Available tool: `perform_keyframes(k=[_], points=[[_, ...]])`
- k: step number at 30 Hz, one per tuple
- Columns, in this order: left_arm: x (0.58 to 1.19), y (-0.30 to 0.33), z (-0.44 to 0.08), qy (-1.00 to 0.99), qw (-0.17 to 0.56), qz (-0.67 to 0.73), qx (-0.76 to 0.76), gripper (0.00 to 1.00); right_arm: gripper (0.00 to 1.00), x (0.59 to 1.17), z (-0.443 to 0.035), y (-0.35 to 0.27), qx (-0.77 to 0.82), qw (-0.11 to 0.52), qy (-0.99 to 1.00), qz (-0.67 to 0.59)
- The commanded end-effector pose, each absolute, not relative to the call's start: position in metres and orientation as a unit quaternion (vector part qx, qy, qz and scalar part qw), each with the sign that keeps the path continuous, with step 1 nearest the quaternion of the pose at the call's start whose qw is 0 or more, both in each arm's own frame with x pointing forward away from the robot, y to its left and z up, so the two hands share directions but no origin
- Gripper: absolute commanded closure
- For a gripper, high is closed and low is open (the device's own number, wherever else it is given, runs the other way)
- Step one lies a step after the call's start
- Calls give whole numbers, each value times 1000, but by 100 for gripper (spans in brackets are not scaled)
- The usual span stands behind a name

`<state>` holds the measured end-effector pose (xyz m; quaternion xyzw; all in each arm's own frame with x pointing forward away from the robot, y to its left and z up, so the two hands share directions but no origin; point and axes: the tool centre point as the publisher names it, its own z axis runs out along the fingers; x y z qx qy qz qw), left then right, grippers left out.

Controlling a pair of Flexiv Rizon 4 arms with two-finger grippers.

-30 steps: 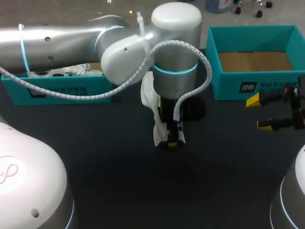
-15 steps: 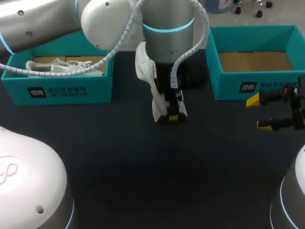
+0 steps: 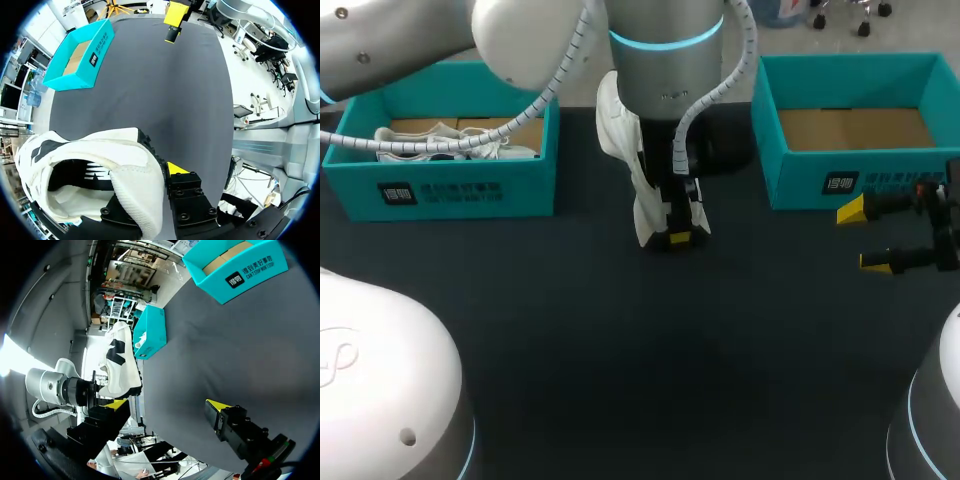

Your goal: Take the shoe out of the shoebox, open the shoe tongue, remove and reinsert the insole, then place the shoe into the shoebox

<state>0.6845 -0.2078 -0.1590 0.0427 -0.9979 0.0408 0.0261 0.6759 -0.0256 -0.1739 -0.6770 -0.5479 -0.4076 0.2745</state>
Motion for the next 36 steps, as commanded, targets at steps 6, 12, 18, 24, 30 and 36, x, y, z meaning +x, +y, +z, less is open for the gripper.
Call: perform_keyframes(k=[6,12,18,24,30,36], points=[[705,-167,-151,-997,50,50,34,100,0,675,-174,-25,-679,273,-547,-407],[716,-132,-144,-997,57,51,33,100,0,675,-174,-25,-679,273,-547,-407],[729,-96,-140,-997,55,39,46,100,0,675,-174,-25,-679,273,-547,-407],[740,-61,-137,-996,52,33,59,100,0,675,-174,-25,-679,273,-547,-407],[753,-29,-138,-995,53,28,74,100,0,675,-174,-25,-679,273,-547,-407],[767,-1,-142,-995,54,21,79,100,0,675,-174,-25,-679,273,-547,-407]])
